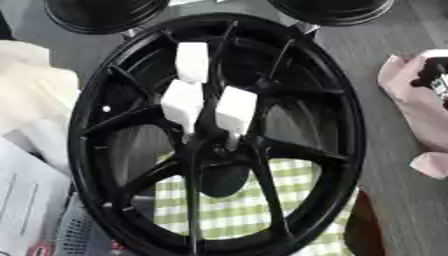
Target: Pull the pin out of the wheel hub.
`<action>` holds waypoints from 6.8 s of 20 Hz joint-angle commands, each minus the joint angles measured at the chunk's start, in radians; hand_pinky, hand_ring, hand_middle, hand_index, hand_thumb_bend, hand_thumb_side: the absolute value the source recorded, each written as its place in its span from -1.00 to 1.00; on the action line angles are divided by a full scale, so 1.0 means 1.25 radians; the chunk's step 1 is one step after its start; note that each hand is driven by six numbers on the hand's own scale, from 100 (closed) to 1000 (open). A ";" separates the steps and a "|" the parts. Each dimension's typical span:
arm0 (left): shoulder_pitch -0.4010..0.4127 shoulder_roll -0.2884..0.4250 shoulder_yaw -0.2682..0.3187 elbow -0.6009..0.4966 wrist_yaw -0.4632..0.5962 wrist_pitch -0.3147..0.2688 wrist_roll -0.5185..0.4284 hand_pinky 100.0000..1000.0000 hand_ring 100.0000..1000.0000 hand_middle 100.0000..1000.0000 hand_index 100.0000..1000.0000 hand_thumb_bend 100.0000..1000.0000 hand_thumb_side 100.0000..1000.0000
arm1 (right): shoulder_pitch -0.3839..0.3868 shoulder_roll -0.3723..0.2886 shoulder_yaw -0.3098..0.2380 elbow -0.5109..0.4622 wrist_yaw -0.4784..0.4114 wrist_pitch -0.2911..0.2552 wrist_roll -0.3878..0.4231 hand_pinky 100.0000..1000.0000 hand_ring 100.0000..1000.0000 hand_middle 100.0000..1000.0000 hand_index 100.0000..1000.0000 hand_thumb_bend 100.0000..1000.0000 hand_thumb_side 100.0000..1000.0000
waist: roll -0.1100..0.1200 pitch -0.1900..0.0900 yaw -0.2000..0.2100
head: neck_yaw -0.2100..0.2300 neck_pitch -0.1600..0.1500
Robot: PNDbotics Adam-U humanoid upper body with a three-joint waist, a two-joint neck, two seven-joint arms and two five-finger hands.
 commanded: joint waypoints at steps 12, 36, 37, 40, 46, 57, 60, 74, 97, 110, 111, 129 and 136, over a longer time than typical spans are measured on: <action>-0.108 -0.071 -0.148 -0.001 0.025 0.117 -0.163 0.32 0.21 0.20 0.51 0.39 -0.43 | -0.008 -0.023 0.002 -0.015 -0.001 0.007 0.005 0.73 0.18 0.08 0.35 -0.52 -0.32 | 0.001 -0.027 -0.004 | 0.007 0.000; -0.087 -0.017 -0.206 -0.201 0.117 0.221 0.009 0.29 0.22 0.16 0.47 0.48 -0.48 | -0.008 -0.019 0.005 -0.011 0.003 0.012 0.005 0.73 0.18 0.08 0.34 -0.52 -0.31 | 0.016 -0.017 -0.005 | 0.003 -0.006; -0.081 -0.009 -0.206 -0.223 0.115 0.230 0.023 0.29 0.22 0.16 0.47 0.48 -0.48 | -0.009 -0.019 0.005 -0.011 0.004 0.012 0.006 0.73 0.18 0.08 0.34 -0.52 -0.31 | 0.016 -0.016 -0.006 | 0.003 -0.007; -0.063 0.013 -0.208 -0.289 0.117 0.247 0.061 0.30 0.23 0.17 0.48 0.47 -0.46 | -0.008 -0.019 0.005 -0.011 0.006 0.012 0.006 0.73 0.18 0.08 0.34 -0.52 -0.31 | 0.018 -0.012 -0.007 | 0.002 -0.010; -0.041 0.037 -0.206 -0.343 0.123 0.272 0.086 0.30 0.23 0.26 0.51 0.48 -0.50 | -0.009 -0.016 0.005 -0.011 0.009 0.013 0.006 0.73 0.17 0.08 0.34 -0.52 -0.30 | 0.018 -0.005 -0.008 | 0.002 -0.013; -0.034 0.030 -0.232 -0.344 0.053 0.291 0.096 0.41 0.48 0.42 0.53 0.34 -0.54 | -0.008 -0.010 0.006 -0.010 0.013 0.014 0.010 0.73 0.17 0.08 0.34 -0.53 -0.29 | 0.015 0.004 -0.010 | 0.002 -0.007; -0.026 0.027 -0.236 -0.344 0.032 0.298 0.079 0.42 0.49 0.43 0.53 0.34 -0.54 | -0.008 -0.008 0.006 -0.010 0.013 0.014 0.010 0.74 0.17 0.08 0.34 -0.53 -0.29 | 0.015 0.006 -0.011 | 0.002 -0.007; -0.009 0.007 -0.244 -0.344 0.013 0.341 0.067 0.37 0.42 0.39 0.52 0.28 -0.60 | -0.012 -0.002 0.008 -0.012 0.017 0.014 0.015 0.74 0.17 0.08 0.35 -0.54 -0.28 | 0.010 0.023 -0.012 | 0.005 -0.006; 0.000 -0.029 -0.249 -0.344 -0.056 0.343 0.092 0.28 0.28 0.28 0.42 0.07 -0.75 | -0.012 0.010 0.009 -0.013 0.018 0.015 0.019 0.74 0.18 0.08 0.35 -0.55 -0.27 | 0.002 0.039 -0.015 | 0.009 -0.018; 0.001 -0.041 -0.255 -0.339 -0.067 0.349 0.073 0.22 0.16 0.19 0.38 0.05 -0.80 | -0.011 0.014 0.010 -0.012 0.018 0.015 0.021 0.74 0.18 0.09 0.35 -0.56 -0.27 | 0.000 0.043 -0.018 | 0.010 -0.019; 0.000 -0.042 -0.254 -0.339 -0.068 0.349 0.074 0.22 0.16 0.19 0.39 0.05 -0.80 | -0.011 0.014 0.011 -0.012 0.018 0.015 0.022 0.74 0.18 0.09 0.35 -0.56 -0.27 | 0.000 0.044 -0.018 | 0.010 -0.019; 0.006 -0.058 -0.268 -0.291 -0.089 0.341 0.060 0.23 0.22 0.22 0.39 0.13 -0.74 | -0.011 0.018 0.010 -0.015 0.018 0.014 0.024 0.75 0.18 0.09 0.35 -0.57 -0.26 | -0.002 0.049 -0.021 | 0.016 -0.022; 0.006 -0.069 -0.275 -0.266 -0.104 0.332 0.049 0.25 0.26 0.25 0.41 0.19 -0.69 | -0.010 0.019 0.011 -0.015 0.018 0.014 0.026 0.75 0.18 0.09 0.36 -0.58 -0.26 | -0.004 0.051 -0.022 | 0.017 -0.024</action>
